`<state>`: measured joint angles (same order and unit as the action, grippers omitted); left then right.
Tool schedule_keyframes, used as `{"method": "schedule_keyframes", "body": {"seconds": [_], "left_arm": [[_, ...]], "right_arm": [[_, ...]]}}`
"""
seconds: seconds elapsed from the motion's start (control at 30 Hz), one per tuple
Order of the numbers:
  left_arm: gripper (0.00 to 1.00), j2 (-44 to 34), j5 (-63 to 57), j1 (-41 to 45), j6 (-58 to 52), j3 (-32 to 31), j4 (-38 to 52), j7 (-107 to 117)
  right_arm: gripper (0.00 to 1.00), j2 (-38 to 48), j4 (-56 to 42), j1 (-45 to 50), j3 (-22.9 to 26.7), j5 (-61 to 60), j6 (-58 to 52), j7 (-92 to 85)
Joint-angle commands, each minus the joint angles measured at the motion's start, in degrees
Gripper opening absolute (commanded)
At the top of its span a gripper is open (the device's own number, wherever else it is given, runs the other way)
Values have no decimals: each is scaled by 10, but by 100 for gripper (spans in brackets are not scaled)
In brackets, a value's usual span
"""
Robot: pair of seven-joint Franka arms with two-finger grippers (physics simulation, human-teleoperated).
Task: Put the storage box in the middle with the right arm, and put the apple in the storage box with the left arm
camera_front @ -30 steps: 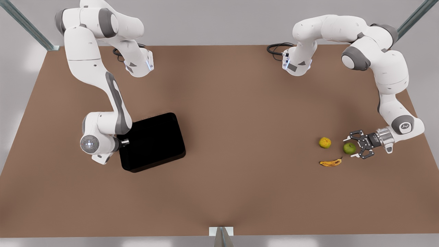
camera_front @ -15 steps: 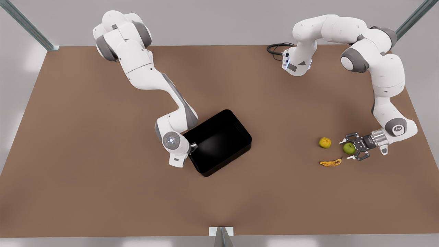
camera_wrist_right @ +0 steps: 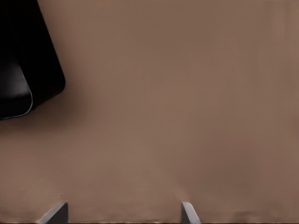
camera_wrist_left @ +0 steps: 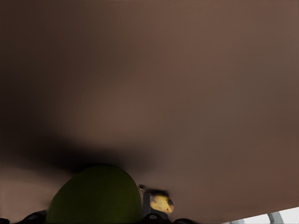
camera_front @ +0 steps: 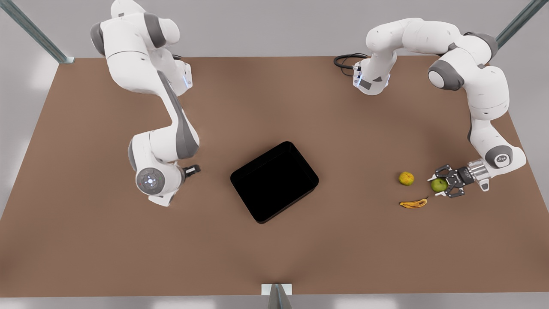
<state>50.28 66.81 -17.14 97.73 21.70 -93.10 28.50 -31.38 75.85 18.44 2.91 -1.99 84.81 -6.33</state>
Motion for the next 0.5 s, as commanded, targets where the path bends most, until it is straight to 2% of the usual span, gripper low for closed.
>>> {"method": "schedule_keyframes", "body": {"seconds": [0.0, 0.03, 0.17, 0.3, 0.4, 0.47], "left_arm": [[39, 0, 0, 0, -1, -1, 1, 0], [22, -1, -1, 0, -2, 0, 2, 1], [21, -20, -1, 0, -9, 0, 13, 29], [21, -64, -34, 13, -41, -7, 37, 75], [21, -110, -72, 40, -34, -75, 36, 107], [21, -127, -120, 40, -11, -132, 34, 139]], "right_arm": [[100, 2, 0, -3, 1, 1, -2, 0], [100, 6, 0, -9, 3, 1, -5, 0], [100, 23, -19, -22, 10, 1, -5, -9], [100, 198, 43, -109, 7, 36, -21, -41], [100, 268, 108, -138, 5, 51, -18, -38], [100, 274, 112, -144, 5, 51, -18, -41]]}}
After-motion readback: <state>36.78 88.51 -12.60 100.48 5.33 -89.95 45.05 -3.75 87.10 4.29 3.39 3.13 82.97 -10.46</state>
